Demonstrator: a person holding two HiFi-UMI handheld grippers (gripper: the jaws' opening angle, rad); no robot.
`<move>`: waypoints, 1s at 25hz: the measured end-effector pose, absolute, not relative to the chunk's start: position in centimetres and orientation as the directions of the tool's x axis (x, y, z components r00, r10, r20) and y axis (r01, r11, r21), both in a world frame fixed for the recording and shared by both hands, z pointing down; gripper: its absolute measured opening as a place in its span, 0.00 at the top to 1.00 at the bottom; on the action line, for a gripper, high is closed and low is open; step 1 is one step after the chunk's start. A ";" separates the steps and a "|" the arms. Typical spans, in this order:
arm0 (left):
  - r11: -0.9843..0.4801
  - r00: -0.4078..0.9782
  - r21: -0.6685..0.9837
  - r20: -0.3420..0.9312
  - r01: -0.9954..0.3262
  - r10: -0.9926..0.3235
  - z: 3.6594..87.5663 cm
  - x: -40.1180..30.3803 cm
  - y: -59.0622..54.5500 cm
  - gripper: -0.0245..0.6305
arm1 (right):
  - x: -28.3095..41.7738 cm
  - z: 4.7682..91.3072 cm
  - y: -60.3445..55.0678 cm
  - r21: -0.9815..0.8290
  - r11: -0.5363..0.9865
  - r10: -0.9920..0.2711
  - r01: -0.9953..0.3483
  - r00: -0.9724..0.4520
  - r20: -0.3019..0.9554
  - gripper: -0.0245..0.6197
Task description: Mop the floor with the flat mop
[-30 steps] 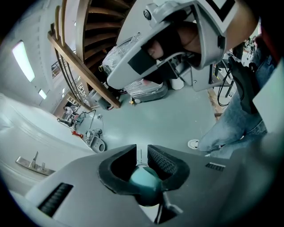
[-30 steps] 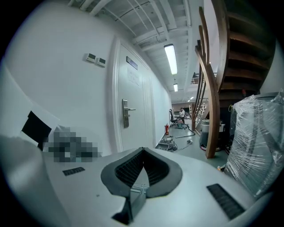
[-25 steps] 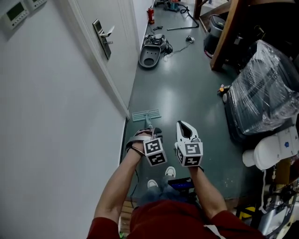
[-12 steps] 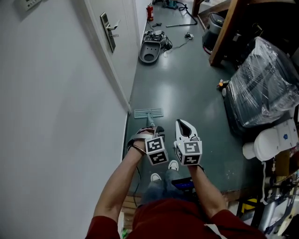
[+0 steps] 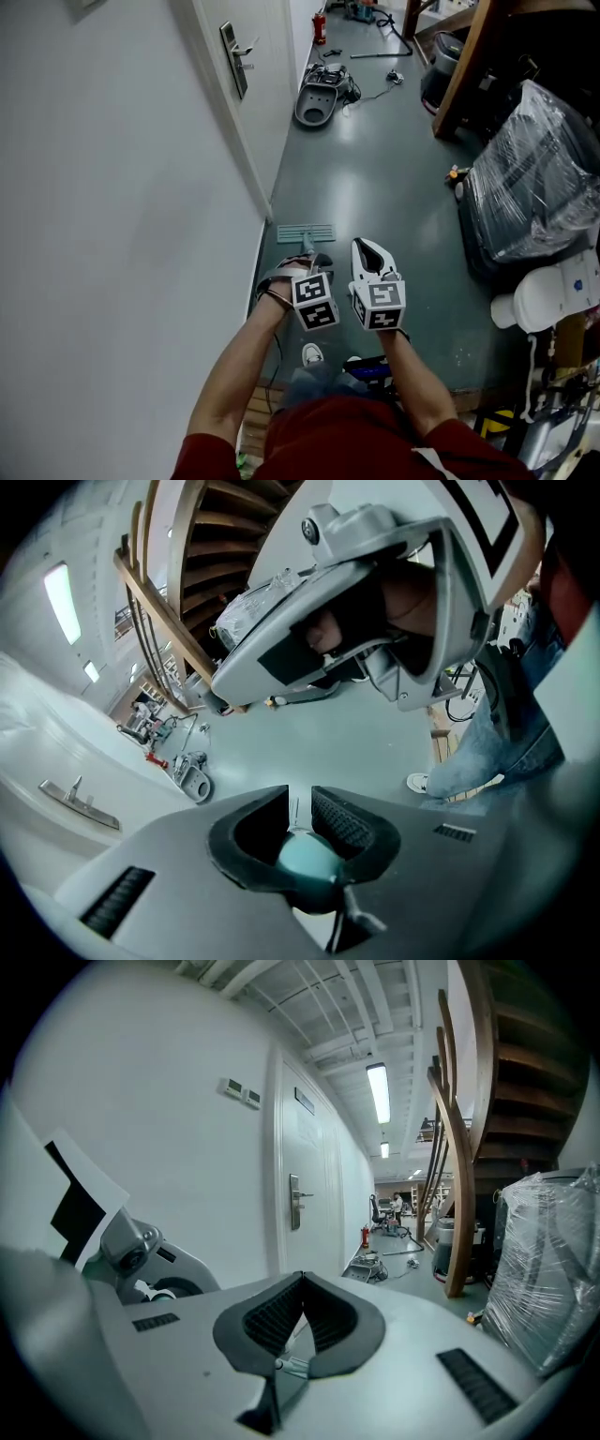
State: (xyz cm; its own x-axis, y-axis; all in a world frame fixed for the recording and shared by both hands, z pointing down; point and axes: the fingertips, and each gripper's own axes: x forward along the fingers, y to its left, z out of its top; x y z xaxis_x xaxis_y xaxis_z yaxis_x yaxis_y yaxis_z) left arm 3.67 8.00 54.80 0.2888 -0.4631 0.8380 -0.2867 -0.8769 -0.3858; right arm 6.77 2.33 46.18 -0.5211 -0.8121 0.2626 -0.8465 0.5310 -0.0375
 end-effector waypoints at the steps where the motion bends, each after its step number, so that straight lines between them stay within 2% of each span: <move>1: -0.875 0.285 -0.386 0.838 -0.293 -0.465 54.7 4.0 8.3 0.84 | 7.1 46.0 2.7 -0.037 0.538 -0.809 -0.842 -0.528 0.259 0.94; 12: -0.871 0.254 -0.401 0.845 -0.283 -0.471 55.9 6.5 11.1 0.84 | 10.6 47.4 5.3 -0.035 0.549 -0.796 -0.835 -0.535 0.283 0.94; 21: -0.873 0.269 -0.421 0.836 -0.246 -0.478 56.3 3.5 11.6 0.85 | 7.3 48.7 4.8 -0.045 0.607 -0.750 -0.794 -0.590 0.297 0.94; 25: -0.869 0.282 -0.416 0.829 -0.268 -0.484 56.8 0.9 12.2 0.86 | 4.8 50.1 4.9 -0.051 0.646 -0.714 -0.762 -0.626 0.313 0.94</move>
